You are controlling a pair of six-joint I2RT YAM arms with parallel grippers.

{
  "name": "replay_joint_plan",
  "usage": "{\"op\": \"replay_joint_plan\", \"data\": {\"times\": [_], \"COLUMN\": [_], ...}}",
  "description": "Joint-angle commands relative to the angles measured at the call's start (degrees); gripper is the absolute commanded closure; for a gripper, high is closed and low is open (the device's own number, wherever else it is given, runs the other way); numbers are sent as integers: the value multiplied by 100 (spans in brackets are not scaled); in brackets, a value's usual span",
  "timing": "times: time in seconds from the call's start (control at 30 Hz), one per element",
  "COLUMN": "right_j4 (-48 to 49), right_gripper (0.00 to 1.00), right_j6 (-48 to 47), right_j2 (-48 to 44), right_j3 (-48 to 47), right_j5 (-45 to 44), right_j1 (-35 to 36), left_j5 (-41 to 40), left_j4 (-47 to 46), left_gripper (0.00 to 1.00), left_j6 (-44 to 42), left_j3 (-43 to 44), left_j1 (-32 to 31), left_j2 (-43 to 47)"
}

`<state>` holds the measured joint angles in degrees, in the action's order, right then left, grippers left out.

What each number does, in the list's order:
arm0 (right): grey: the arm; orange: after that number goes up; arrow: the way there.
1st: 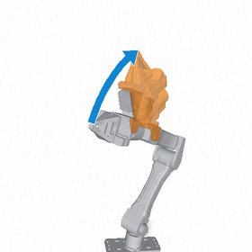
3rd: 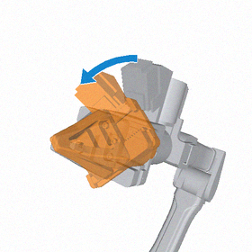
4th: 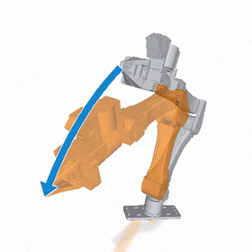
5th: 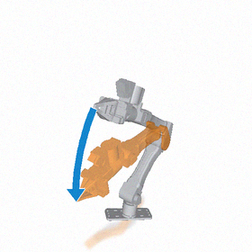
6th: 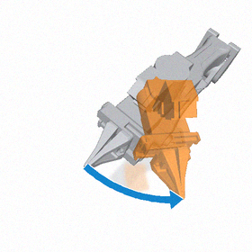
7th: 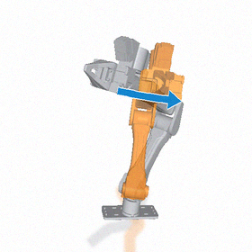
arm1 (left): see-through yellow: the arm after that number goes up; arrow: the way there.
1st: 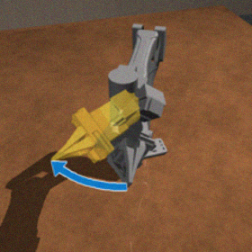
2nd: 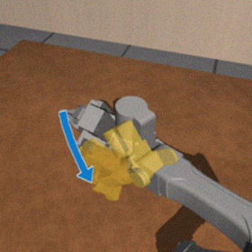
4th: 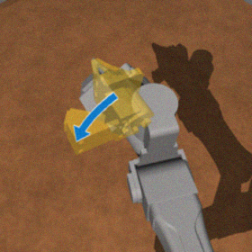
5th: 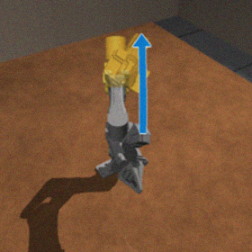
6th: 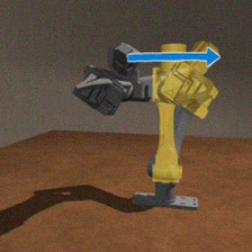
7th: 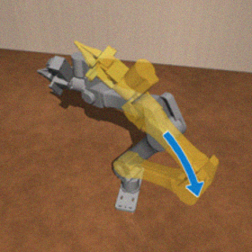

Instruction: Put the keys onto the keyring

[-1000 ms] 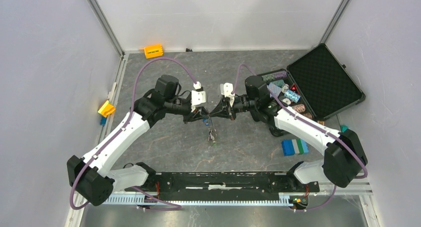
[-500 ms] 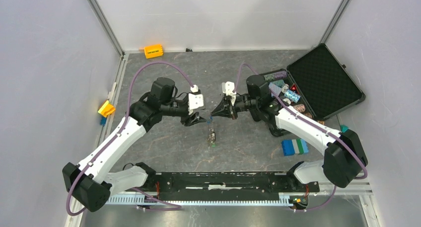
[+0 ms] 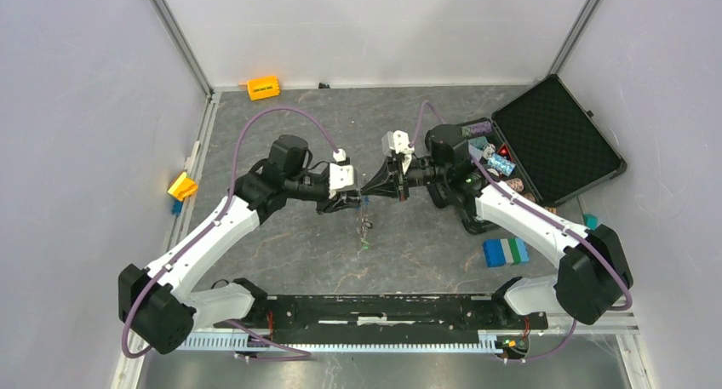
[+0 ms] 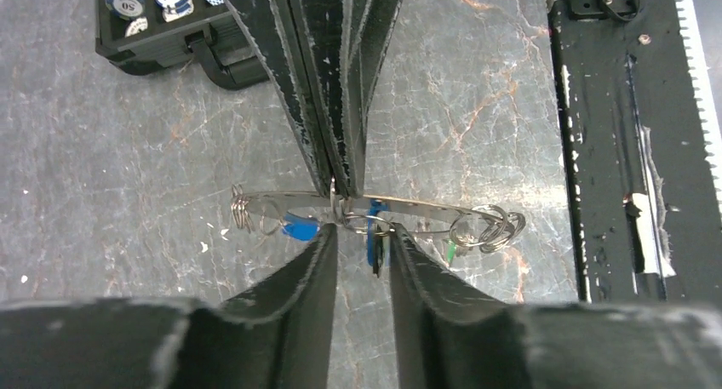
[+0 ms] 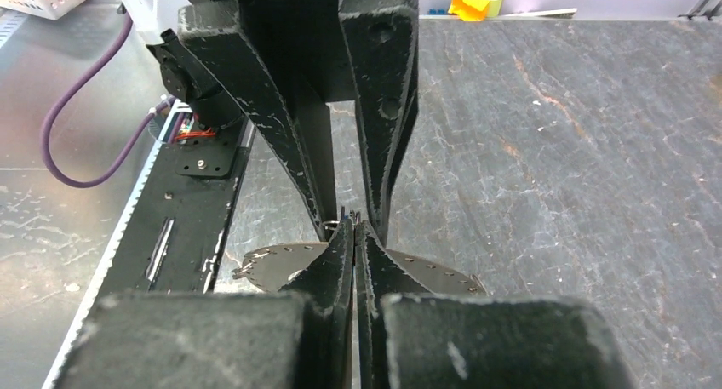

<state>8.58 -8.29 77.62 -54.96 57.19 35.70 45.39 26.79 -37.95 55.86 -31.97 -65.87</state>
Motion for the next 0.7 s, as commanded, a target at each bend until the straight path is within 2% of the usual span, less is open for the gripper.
{"op": "replay_joint_plan", "data": {"times": [0.0,0.2,0.3,0.4,0.67], "right_j4": [532,1213,1715,2216,3448], "right_gripper": [100,100,100,100,100], "right_j6": [282,741,1169,1570,2483], "right_j2": [-218,-278,-298,-307,-173], "right_j3": [-186,135,329,491,818], "right_j5": [205,243,247,266,281], "right_j1": [-59,-110,-151,-182,-189], "left_j5": [324,441,527,550,605], "left_j4": [-320,-435,-880,-1428,-1764], "left_gripper": [71,83,93,98,98], "left_j6": [-99,73,499,957,1301], "left_j3": [109,-23,-186,-395,-457], "left_j1": [5,5,5,1,-27], "left_j2": [-76,12,123,231,165]}}
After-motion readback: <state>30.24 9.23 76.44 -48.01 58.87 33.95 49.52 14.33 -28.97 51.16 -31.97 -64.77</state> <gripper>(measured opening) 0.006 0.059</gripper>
